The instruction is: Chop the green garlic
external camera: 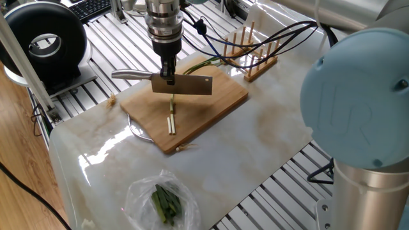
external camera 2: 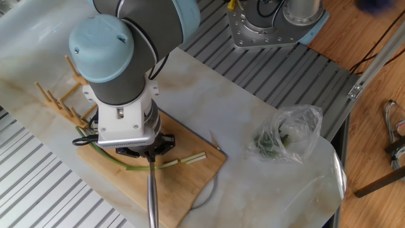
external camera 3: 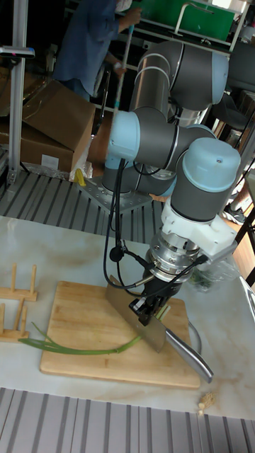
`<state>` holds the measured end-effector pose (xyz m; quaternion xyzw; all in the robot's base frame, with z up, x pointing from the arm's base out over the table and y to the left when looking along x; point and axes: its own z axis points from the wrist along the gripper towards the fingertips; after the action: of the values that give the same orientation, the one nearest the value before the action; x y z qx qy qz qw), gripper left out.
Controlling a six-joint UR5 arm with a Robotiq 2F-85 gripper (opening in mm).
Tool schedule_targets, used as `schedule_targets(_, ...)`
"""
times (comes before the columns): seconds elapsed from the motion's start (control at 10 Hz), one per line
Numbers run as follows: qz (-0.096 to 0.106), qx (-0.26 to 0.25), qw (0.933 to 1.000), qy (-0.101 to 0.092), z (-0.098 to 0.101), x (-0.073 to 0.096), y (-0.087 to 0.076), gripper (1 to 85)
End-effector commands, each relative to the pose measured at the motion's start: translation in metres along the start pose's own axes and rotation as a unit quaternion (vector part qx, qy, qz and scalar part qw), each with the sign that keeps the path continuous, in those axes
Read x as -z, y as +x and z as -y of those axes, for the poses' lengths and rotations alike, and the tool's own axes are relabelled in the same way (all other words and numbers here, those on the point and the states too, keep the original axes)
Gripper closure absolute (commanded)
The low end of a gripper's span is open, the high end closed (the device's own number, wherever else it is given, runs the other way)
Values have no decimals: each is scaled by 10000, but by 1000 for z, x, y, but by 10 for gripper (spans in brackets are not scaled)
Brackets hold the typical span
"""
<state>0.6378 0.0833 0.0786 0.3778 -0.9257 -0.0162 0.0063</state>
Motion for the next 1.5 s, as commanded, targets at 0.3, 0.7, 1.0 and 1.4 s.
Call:
schedule_targets(0.3,-18,-34,10000,-75,-4,-5,0,843)
schedule_targets(0.7,-93,-22,10000,-9,-2,-8,3,843)
schedule_targets(1.0,-82,-22,10000,-9,-3,-8,2,843)
schedule_targets(1.4,-98,-23,9999,7,-3,-9,2,843)
